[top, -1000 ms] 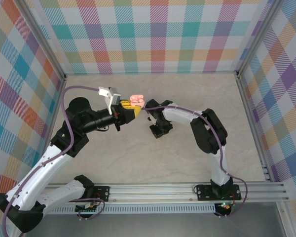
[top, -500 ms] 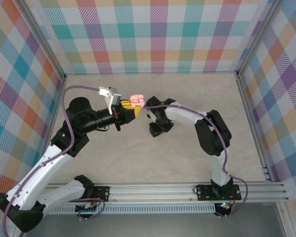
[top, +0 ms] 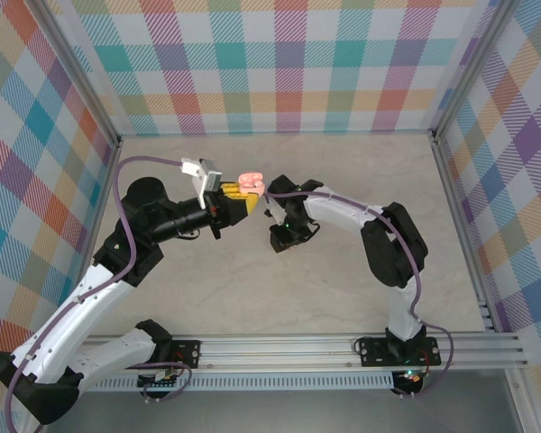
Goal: Insert the wireless bluetooth earbuds into the charging case
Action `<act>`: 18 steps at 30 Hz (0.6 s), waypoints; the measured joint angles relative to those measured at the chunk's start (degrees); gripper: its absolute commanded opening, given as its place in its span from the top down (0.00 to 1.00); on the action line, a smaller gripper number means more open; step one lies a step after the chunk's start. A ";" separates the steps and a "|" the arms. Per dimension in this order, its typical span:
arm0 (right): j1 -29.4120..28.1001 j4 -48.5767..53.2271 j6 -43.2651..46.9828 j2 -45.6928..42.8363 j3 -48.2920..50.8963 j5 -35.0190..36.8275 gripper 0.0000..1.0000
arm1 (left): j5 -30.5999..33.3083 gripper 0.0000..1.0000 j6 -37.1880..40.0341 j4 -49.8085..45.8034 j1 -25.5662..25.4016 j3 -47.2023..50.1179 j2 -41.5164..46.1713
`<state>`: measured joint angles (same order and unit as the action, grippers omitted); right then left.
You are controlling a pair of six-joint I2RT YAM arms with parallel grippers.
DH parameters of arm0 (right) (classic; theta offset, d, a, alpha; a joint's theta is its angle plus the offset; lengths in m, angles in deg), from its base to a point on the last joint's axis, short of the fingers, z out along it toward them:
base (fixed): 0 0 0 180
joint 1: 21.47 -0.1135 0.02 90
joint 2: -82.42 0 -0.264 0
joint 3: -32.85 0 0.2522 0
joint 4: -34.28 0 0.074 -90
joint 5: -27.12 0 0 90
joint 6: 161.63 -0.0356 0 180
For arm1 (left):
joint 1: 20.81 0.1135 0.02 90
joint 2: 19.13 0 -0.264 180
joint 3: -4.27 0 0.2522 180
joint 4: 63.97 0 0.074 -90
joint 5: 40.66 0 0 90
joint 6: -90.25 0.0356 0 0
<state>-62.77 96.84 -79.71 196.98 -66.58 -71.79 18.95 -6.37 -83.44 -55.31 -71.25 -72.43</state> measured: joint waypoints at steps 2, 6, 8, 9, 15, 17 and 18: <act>0.00 0.35 -0.09 1.03 0.02 0.94 0.77 | 0.00 0.95 0.00 0.00 0.00 0.00 0.00; 0.00 1.03 -0.68 3.04 0.02 3.56 0.79 | 0.00 0.95 0.00 0.00 0.00 0.00 -0.02; 0.02 1.46 -1.11 3.39 0.00 4.44 0.80 | 0.00 0.95 0.00 0.00 0.00 0.00 -0.02; 0.02 1.62 -1.49 3.39 -0.07 5.16 0.80 | 0.00 0.95 0.00 0.00 0.00 0.00 -0.02; 0.15 1.84 -3.30 3.48 -0.26 9.07 0.80 | 0.00 0.95 0.00 0.00 0.00 0.00 -0.02; 0.50 2.10 -3.72 4.07 -0.50 10.58 0.79 | 0.00 0.95 0.00 0.00 0.00 0.00 -0.02; 0.68 2.45 -3.91 4.55 -0.85 11.43 0.79 | 0.00 0.95 0.00 0.00 0.00 0.00 -0.02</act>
<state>-62.09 99.28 -83.62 201.53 -67.44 -60.36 18.95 -6.37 -83.44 -55.31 -71.25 -72.45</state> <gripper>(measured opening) 0.205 0.179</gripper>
